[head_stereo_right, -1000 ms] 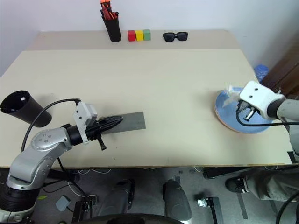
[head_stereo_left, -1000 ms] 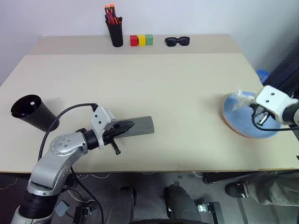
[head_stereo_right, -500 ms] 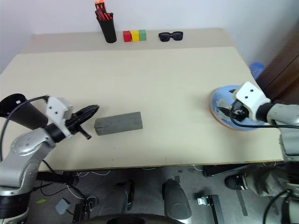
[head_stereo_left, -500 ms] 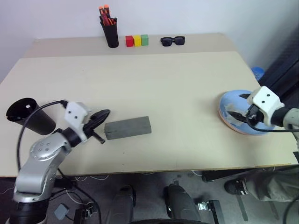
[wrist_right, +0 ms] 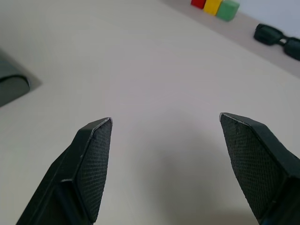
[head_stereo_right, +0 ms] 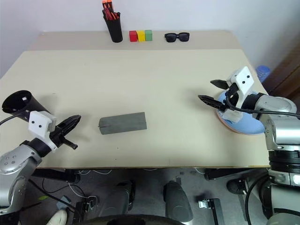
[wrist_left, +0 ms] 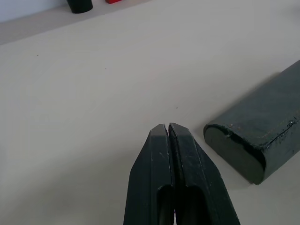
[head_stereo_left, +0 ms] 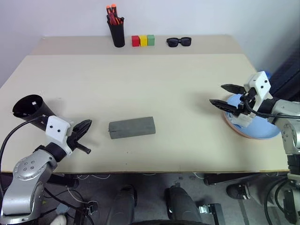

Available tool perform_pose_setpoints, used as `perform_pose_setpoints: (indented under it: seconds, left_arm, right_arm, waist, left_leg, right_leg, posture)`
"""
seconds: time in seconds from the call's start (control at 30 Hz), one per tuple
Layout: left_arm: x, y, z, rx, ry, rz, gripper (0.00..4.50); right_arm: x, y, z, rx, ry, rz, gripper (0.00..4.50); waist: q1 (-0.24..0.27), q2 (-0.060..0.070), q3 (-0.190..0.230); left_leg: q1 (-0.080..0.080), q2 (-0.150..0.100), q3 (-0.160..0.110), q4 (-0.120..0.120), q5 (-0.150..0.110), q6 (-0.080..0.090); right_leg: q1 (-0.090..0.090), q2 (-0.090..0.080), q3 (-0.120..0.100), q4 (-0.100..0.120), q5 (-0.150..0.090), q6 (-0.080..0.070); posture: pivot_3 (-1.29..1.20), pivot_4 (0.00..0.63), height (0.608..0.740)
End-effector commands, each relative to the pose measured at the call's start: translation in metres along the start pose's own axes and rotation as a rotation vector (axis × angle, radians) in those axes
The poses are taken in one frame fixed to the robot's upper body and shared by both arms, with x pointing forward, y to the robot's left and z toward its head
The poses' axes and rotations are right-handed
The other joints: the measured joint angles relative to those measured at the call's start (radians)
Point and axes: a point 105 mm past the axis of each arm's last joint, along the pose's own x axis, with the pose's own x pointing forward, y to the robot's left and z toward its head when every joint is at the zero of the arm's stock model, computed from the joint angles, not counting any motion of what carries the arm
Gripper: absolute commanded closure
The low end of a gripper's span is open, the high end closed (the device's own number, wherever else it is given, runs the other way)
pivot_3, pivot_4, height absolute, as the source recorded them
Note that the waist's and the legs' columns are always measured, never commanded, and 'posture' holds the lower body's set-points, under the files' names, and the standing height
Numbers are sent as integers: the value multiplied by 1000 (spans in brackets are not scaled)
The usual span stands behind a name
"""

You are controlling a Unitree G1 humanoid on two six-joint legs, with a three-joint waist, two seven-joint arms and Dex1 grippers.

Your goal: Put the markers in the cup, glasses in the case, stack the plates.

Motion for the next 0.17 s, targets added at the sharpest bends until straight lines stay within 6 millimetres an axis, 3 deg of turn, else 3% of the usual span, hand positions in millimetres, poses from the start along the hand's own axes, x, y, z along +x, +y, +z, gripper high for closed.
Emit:
perform_pose_setpoints:
  seconds: [0.03, 0.17]
  left_arm:
    - [-4, -2, 11, 30, -42, 11, 4500]
    - [-9, -1, 8, 19, -37, 25, 4500]
  right_arm:
    - [-2, 1, 4, -20, -14, 16, 781]
    - [4, 5, -2, -24, -1, 36, 781]
  waist:
    - [-1, 0, 0]
    - [-2, 0, 0]
  left_leg:
    - [0, 0, 0, 0, 0, 0]
    - [0, 0, 0, 0, 0, 0]
  right_leg:
    - [0, 0, 0, 0, 0, 0]
    - [0, 0, 0, 0, 0, 0]
  posture:
    - [0, 150, 740]
    - [0, 150, 740]
